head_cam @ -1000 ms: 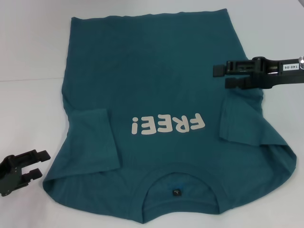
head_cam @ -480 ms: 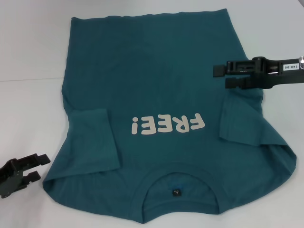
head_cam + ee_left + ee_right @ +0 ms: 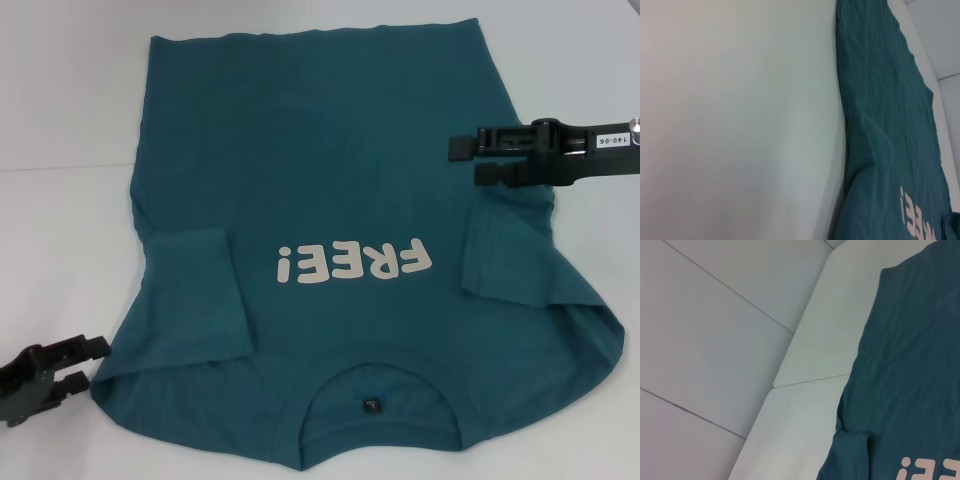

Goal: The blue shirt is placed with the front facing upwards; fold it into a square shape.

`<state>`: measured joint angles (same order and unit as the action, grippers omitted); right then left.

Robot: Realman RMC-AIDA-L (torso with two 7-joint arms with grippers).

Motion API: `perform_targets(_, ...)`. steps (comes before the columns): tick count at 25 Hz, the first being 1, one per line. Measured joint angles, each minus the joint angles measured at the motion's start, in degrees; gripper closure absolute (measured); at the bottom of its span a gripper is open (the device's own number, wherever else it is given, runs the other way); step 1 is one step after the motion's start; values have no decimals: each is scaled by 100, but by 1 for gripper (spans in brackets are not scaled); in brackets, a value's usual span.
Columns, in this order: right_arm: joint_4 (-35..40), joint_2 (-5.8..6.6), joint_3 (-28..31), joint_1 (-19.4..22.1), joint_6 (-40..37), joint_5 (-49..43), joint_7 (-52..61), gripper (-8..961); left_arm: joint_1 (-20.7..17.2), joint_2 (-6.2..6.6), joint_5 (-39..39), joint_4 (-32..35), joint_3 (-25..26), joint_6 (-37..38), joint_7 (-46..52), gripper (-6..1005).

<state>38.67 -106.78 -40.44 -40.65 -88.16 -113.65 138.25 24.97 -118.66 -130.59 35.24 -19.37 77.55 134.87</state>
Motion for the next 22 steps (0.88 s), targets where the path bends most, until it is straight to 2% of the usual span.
perform_targets(11, 0, -2, 27, -5, 0, 0, 0, 22, 35, -8, -11, -71, -180, -59, 17, 309)
perform_targets(22, 0, -9, 28, 0, 8, 14, 0, 22, 35, -3, -11, -17, -127, -143, 20, 308)
